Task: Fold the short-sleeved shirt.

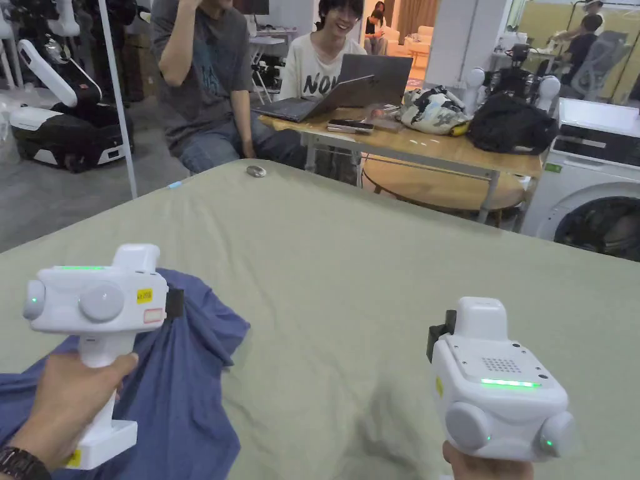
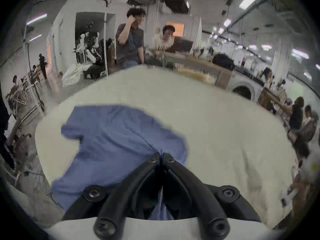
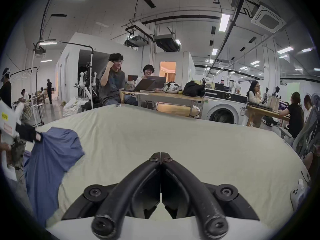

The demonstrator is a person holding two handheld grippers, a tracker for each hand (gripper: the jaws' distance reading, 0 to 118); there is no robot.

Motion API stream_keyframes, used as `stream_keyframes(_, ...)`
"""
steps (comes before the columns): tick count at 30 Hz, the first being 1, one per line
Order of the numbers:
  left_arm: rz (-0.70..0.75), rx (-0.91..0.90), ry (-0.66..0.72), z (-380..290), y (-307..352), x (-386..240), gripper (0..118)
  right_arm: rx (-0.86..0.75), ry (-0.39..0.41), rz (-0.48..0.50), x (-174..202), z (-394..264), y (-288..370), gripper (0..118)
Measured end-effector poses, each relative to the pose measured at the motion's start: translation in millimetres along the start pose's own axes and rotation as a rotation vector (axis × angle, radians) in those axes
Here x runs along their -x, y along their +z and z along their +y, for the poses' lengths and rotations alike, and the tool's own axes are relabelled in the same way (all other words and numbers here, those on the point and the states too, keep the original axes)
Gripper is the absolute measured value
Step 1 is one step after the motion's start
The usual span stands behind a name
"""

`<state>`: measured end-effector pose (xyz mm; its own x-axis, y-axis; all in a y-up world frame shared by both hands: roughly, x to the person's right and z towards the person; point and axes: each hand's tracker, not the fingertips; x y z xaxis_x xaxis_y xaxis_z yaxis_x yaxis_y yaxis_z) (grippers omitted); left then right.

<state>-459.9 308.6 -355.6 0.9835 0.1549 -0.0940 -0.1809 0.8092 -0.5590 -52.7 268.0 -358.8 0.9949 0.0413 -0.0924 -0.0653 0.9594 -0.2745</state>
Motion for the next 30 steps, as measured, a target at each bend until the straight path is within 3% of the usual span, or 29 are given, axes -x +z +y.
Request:
stream_keyframes(7, -0.207, -0.166, -0.058, 82.7, 39.5, -86.9, 0, -0.043, -0.010, -0.100, -55.9, 20.0, 26.1, 0)
stream_keyframes(15, -0.545, -0.199, -0.243, 107.7, 50.5, -261.7, 0, -0.080, -0.019, -0.265, -140.8, 28.0, 69.1, 0)
stream_keyframes(22, -0.823, -0.035, -0.435, 33.6, 30.8, -439.2, 0, -0.085, -0.062, -0.448, -220.8, 12.7, 122.8, 0)
stream_keyframes(27, -0.877, 0.171, -0.538, -62.0, 0.8, -512.1, 0, -0.054, -0.093, -0.537, -263.9, -7.4, 153.0, 0)
stream_keyframes(30, -0.887, 0.305, -0.521, -115.0, -19.5, -523.5, 0, -0.032, -0.108, -0.563, -279.1, -19.4, 164.3, 0)
